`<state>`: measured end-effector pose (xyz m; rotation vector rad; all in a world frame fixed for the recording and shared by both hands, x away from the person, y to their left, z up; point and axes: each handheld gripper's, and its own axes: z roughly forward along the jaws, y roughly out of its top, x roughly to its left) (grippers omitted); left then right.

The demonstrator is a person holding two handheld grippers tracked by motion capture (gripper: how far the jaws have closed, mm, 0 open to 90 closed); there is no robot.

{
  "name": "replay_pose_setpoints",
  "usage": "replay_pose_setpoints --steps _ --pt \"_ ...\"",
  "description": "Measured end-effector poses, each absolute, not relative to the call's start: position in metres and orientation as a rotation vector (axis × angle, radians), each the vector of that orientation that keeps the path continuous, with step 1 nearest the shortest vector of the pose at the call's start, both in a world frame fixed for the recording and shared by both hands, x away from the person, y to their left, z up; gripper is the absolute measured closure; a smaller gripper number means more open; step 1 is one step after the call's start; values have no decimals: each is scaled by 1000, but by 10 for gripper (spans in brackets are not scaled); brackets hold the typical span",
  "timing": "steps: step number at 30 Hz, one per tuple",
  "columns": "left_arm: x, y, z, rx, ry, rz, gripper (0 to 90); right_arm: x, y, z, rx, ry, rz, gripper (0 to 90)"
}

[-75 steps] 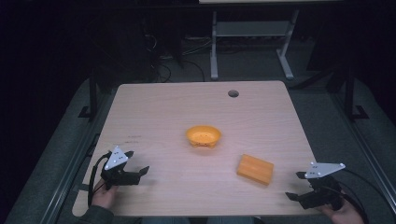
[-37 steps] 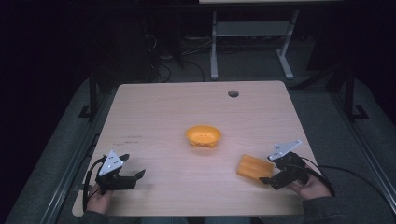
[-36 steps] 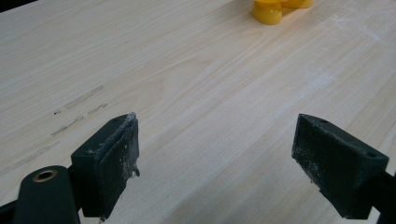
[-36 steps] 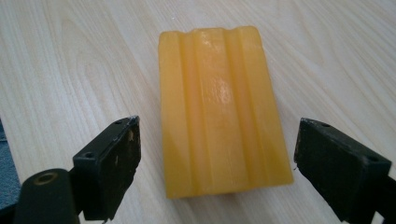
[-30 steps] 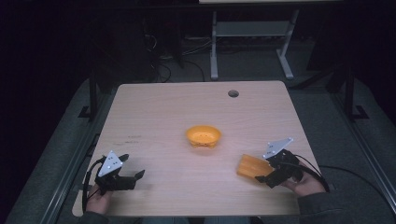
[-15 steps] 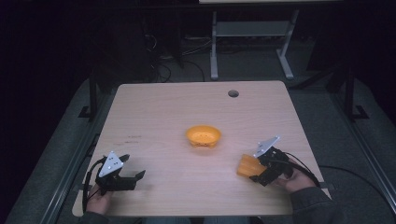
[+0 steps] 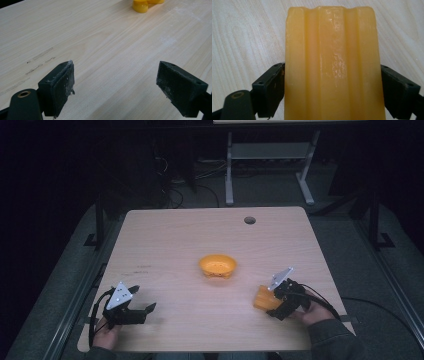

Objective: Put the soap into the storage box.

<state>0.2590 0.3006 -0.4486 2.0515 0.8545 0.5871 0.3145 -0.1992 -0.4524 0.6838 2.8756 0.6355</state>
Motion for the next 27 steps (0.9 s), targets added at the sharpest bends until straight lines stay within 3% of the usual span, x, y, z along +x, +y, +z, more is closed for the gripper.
replay_pose_setpoints --steps 27 --pt "258 301 -447 2043 855 586 143 315 -198 -451 624 2901 645 206"
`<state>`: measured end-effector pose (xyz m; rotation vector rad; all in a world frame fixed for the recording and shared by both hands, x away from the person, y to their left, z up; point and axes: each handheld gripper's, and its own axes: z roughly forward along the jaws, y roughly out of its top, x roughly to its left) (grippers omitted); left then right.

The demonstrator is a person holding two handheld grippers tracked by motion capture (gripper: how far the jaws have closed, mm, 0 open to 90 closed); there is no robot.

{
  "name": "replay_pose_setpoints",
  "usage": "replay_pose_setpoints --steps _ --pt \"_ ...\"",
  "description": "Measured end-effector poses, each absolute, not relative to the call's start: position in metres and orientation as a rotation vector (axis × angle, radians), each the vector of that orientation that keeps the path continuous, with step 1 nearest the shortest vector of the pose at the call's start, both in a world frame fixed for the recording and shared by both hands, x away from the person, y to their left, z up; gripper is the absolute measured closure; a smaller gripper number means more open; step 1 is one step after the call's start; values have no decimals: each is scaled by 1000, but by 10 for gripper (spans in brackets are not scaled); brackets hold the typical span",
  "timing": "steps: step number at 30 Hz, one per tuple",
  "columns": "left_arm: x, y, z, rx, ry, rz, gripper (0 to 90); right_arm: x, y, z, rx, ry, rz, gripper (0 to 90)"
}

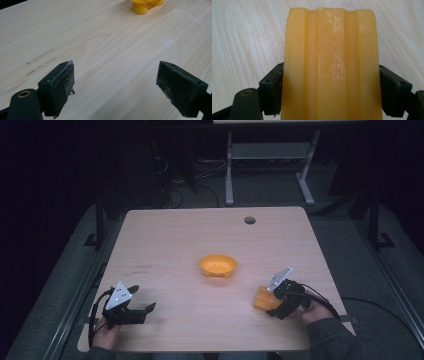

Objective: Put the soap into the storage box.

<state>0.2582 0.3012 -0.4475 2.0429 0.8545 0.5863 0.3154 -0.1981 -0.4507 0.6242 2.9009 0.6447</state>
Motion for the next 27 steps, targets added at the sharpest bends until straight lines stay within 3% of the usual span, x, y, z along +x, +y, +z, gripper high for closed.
replay_pose_setpoints --steps 27 --pt "258 303 -446 2034 864 598 143 333 -194 -411 559 2869 783 206"
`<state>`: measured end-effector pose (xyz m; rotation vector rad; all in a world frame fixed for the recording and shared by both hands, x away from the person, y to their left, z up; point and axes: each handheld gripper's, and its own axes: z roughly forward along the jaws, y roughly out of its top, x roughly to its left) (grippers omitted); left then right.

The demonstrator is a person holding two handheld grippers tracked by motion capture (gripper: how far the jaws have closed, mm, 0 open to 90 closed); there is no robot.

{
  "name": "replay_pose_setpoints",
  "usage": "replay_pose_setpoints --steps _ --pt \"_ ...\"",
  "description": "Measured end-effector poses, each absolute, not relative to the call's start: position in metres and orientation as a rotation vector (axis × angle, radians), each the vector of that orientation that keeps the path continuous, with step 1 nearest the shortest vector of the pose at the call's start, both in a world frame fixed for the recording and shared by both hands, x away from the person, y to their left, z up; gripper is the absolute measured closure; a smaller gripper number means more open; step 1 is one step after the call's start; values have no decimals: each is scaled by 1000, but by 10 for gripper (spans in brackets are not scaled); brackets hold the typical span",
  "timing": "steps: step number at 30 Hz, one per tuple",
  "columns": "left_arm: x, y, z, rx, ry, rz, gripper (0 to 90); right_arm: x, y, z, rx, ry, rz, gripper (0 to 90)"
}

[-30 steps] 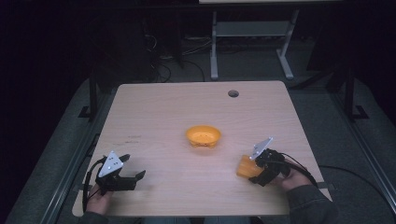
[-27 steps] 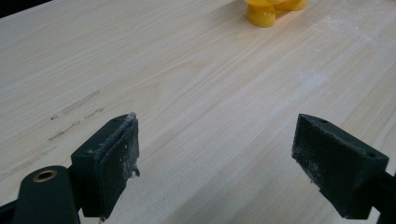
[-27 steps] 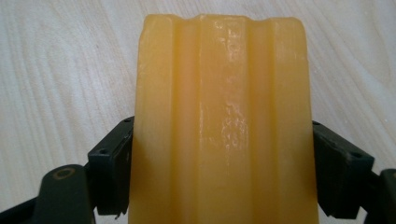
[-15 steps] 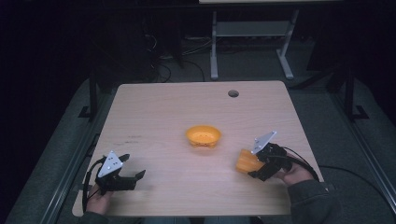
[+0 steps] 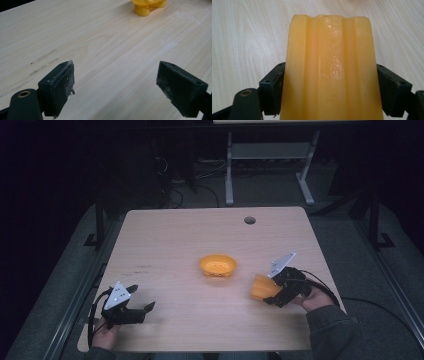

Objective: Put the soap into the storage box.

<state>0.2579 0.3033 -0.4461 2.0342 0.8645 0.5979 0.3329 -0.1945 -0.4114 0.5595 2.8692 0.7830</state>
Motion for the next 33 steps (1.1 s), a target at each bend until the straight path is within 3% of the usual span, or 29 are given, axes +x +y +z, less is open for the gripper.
replay_pose_setpoints --steps 33 --pt "258 305 -444 2007 875 600 143 369 -161 -381 438 2890 790 206"
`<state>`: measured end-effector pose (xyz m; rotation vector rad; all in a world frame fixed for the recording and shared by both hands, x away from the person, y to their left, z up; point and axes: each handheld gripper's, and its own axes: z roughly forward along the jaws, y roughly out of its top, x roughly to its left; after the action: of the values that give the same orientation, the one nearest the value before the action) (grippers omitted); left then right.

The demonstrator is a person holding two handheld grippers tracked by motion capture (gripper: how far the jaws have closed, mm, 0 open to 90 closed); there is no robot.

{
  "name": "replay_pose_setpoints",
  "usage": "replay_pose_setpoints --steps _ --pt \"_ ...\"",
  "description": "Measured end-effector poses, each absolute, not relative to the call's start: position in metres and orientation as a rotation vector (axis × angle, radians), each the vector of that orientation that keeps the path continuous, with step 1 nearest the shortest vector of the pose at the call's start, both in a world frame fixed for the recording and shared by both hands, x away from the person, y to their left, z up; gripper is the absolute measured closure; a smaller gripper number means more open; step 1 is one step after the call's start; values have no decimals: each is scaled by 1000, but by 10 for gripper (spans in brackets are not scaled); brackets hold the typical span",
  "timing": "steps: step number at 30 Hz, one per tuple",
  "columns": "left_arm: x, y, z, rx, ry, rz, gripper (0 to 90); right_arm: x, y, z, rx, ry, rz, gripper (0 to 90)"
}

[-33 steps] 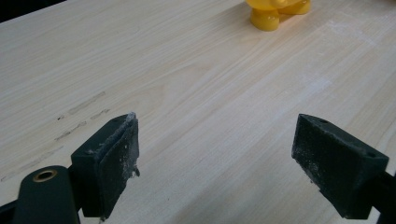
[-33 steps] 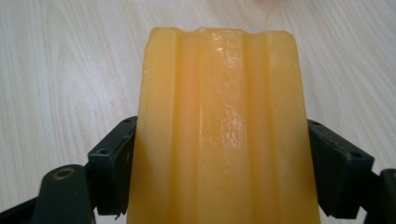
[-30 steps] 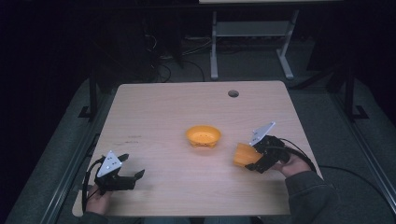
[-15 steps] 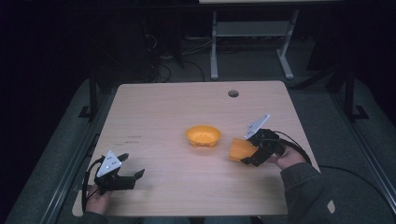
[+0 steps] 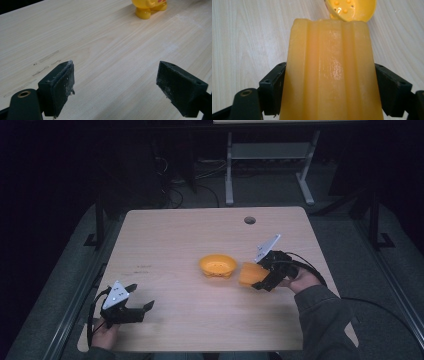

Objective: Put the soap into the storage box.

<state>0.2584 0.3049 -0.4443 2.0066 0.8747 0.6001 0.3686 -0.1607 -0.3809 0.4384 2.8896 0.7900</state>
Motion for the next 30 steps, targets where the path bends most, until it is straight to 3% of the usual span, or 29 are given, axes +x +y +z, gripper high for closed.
replay_pose_setpoints --steps 30 --pt "260 307 -442 1987 887 610 143 399 -116 -361 314 2910 788 206"
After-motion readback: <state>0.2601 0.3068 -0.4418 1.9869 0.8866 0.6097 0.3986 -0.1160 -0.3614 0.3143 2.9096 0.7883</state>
